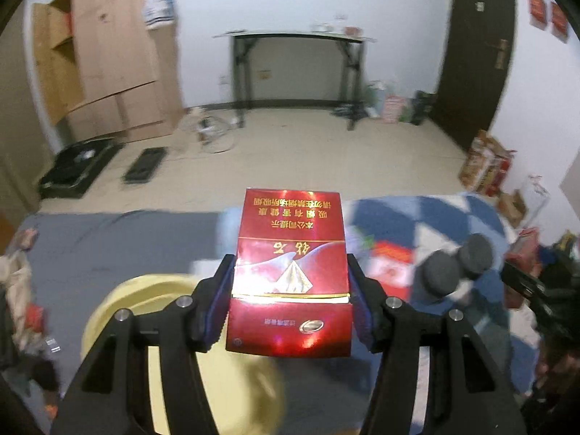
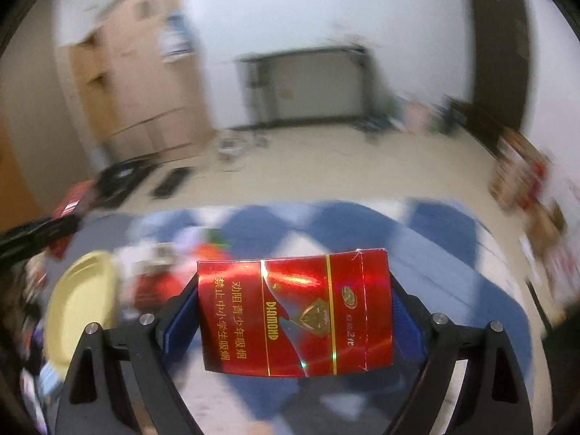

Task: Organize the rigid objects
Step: 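Carry both red boxes over the yellow tray and open both tools to drop them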

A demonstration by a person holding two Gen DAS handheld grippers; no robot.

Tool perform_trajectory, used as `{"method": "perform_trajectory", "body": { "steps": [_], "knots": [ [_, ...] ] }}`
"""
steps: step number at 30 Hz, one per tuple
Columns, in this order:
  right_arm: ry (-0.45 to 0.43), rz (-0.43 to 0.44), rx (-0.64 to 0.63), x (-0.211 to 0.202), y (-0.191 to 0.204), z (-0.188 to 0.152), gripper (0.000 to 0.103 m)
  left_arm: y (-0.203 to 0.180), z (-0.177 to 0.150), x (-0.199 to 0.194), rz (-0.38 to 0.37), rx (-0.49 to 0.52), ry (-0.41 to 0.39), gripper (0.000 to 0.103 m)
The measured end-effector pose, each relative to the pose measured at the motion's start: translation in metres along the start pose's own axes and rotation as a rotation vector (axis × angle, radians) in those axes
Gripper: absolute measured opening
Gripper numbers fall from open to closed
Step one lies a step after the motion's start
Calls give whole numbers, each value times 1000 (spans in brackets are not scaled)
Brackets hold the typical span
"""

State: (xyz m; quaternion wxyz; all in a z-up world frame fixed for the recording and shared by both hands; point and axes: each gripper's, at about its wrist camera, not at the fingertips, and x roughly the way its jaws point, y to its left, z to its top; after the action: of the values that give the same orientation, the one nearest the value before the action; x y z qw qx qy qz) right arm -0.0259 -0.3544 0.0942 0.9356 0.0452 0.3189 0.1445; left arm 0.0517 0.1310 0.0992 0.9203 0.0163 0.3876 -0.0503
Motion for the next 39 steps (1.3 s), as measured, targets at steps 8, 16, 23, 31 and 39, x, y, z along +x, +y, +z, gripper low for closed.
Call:
{"method": "perform_trajectory", "body": {
  "steps": [8, 16, 23, 31, 39],
  "knots": [
    [63, 335, -344, 36, 203, -11, 90, 145, -73, 17, 144, -253, 142, 59],
    [176, 385, -681, 111, 334, -65, 90, 185, -121, 73, 126, -380, 264, 59],
    [272, 351, -765, 167, 359, -92, 90, 192, -131, 98, 103, -384, 291, 59],
    [275, 353, -768, 176, 373, -91, 102, 192, -129, 100, 87, -410, 285, 84],
    [202, 398, -635, 139, 341, -61, 103, 147, -63, 42, 106, -296, 130, 103]
  ]
}}
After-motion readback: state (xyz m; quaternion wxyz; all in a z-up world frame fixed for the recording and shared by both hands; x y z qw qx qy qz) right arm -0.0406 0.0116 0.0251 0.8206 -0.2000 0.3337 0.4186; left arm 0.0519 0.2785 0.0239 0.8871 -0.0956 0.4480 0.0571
